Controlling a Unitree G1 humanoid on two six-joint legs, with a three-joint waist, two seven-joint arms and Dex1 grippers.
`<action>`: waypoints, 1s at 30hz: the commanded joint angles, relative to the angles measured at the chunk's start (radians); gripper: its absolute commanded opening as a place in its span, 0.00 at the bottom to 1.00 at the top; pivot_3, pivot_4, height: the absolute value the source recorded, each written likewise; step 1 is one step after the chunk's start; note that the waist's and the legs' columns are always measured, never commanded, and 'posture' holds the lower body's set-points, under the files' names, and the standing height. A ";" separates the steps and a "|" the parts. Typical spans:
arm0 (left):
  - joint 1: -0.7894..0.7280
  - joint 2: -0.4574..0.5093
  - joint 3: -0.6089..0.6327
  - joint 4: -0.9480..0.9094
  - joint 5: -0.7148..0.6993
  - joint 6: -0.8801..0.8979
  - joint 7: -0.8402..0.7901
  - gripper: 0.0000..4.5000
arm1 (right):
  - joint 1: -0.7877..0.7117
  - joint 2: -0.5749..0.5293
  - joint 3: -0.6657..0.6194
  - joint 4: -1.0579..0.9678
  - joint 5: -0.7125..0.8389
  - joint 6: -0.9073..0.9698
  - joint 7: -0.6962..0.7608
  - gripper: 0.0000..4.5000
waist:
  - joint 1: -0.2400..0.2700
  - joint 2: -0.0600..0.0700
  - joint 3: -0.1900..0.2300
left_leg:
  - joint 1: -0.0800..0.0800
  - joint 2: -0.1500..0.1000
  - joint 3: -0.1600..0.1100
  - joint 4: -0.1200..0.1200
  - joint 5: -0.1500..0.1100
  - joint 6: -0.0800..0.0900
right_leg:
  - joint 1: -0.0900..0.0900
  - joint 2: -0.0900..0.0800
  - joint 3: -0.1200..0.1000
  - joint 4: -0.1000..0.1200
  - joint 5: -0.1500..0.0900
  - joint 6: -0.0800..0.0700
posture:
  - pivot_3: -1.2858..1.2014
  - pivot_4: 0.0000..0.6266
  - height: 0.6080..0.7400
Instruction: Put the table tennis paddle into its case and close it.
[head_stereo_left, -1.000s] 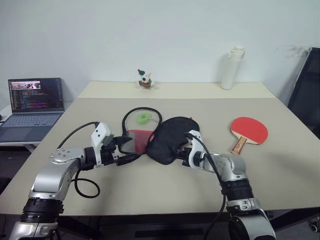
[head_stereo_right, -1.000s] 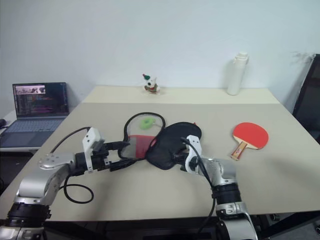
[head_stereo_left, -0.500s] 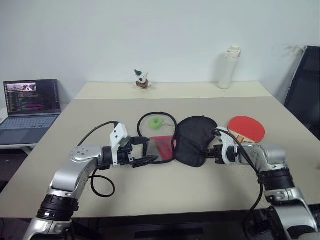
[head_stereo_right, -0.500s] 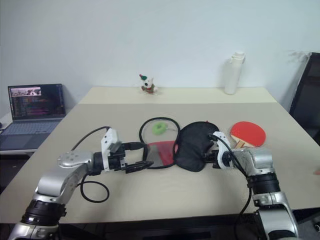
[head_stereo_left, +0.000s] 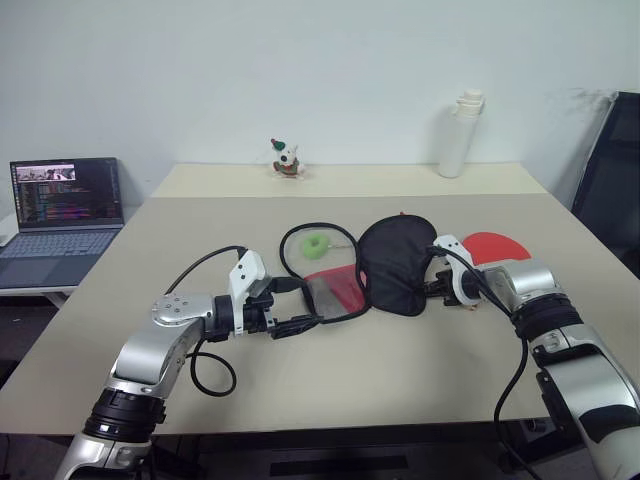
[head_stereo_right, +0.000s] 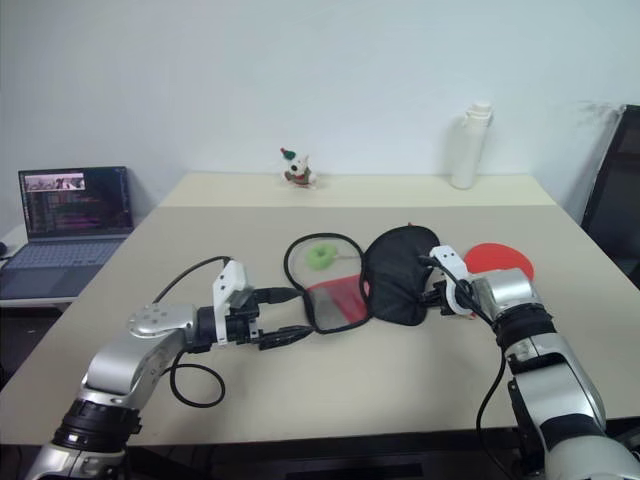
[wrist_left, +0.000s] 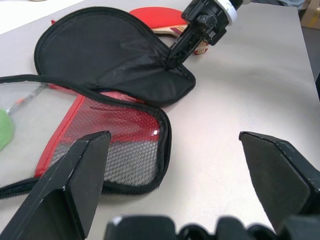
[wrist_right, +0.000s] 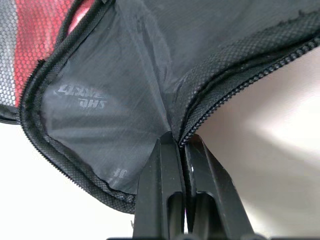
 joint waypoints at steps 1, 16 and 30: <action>-0.014 0.001 0.010 -0.029 0.005 -0.023 0.001 1.00 | -0.038 -0.011 -0.029 0.024 -0.035 -0.057 -0.011 0.09 | 0.000 0.000 0.000 | 0.000 0.000 0.000 0.000 0.000 0.000 | 0.000 0.000 0.000 0.000 0.000 0.000 | 0.52 0.24 1.00; -0.034 -0.023 -0.006 -0.009 0.018 -0.040 -0.010 1.00 | 0.072 -0.093 -0.292 -0.242 -0.043 -0.071 -0.243 0.60 | 0.002 0.001 0.001 | 0.000 0.000 0.000 0.000 0.000 0.000 | 0.000 0.000 0.001 0.000 0.000 0.000 | 0.52 0.24 1.00; -0.119 -0.053 -0.043 0.103 0.049 -0.094 -0.067 1.00 | 0.316 0.199 -0.577 -0.545 -0.068 -0.022 -0.826 0.60 | -0.004 0.002 0.002 | 0.003 0.000 0.005 0.000 0.000 0.000 | -0.001 0.001 0.013 0.003 -0.001 0.003 | 0.52 0.24 1.00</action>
